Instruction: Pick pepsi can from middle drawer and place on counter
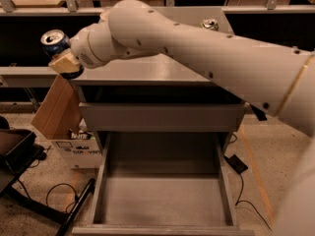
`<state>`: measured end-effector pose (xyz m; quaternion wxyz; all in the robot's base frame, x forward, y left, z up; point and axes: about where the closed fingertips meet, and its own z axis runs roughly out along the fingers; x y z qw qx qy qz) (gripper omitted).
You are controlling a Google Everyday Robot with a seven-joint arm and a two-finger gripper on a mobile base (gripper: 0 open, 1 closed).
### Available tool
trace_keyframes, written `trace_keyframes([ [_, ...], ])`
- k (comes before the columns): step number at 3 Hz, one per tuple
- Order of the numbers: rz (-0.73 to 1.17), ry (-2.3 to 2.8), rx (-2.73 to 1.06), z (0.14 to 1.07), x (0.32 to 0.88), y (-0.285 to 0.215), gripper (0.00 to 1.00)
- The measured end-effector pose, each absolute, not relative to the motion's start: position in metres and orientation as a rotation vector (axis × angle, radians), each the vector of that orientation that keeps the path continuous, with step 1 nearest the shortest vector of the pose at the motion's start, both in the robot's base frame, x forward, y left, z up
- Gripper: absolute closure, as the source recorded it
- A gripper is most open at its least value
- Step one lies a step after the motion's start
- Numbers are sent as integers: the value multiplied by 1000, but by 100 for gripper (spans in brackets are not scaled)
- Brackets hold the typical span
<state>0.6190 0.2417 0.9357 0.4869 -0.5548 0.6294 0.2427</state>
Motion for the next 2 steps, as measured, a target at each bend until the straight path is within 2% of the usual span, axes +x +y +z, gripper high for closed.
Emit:
trace_keyframes([
  [1, 581, 1702, -1285, 907, 678, 232, 100],
  [2, 564, 1830, -1214, 880, 732, 201, 100],
])
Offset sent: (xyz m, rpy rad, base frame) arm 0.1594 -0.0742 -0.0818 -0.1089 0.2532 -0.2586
